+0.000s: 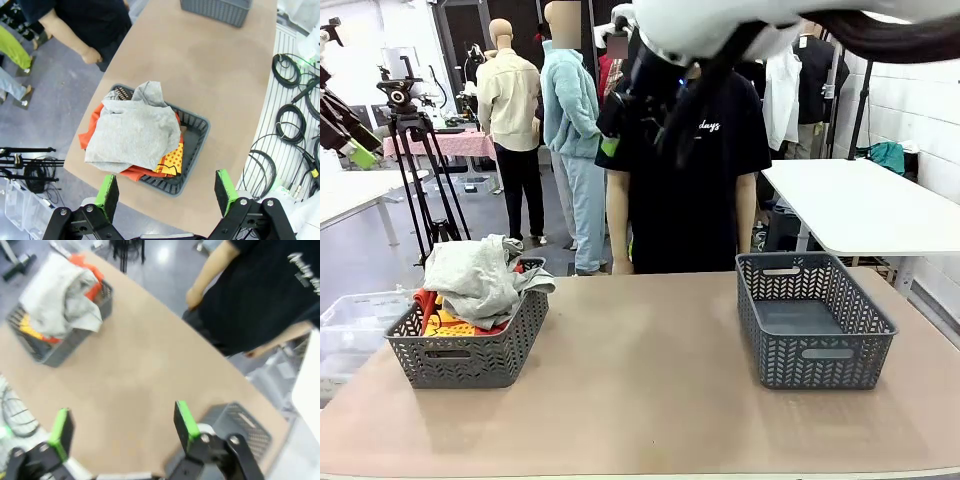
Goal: Sort the tops and bottoms.
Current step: Sort the clothes according to human instructions.
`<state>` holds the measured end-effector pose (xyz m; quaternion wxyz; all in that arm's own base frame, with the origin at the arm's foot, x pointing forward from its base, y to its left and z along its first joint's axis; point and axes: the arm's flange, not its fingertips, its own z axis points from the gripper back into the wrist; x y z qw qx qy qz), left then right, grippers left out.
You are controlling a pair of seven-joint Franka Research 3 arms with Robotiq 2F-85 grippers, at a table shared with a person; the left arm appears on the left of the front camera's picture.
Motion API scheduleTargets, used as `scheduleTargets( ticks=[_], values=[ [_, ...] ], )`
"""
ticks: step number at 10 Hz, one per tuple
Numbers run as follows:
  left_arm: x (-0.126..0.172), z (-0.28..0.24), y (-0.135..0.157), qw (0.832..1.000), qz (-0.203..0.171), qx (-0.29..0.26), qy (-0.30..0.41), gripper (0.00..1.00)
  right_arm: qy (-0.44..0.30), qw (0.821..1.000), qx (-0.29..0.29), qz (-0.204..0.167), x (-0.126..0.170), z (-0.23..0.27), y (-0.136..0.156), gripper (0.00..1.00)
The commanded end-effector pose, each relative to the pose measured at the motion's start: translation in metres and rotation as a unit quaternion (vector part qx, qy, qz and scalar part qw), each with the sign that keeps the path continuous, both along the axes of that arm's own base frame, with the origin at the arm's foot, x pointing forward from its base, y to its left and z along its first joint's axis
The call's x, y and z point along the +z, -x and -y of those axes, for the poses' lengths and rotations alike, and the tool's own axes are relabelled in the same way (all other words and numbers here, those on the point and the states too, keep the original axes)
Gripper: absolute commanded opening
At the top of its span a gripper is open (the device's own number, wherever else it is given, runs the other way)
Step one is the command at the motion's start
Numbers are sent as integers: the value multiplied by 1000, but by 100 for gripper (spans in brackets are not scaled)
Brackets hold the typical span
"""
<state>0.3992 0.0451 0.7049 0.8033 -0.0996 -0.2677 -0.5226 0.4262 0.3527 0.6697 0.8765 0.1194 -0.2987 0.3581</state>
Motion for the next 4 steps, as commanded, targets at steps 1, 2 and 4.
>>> scheduleTargets(
  ticks=[1,2,4],
  values=[
    [1,0,1,1000,1,-1,1,100,-36,999,-8,16,-35,5,8,100],
    [1,0,1,1000,1,-1,1,100,0,1000,0,0,0,0,0,100],
    [1,0,1,1000,1,-1,1,100,0,1000,0,0,0,0,0,100]
  ],
)
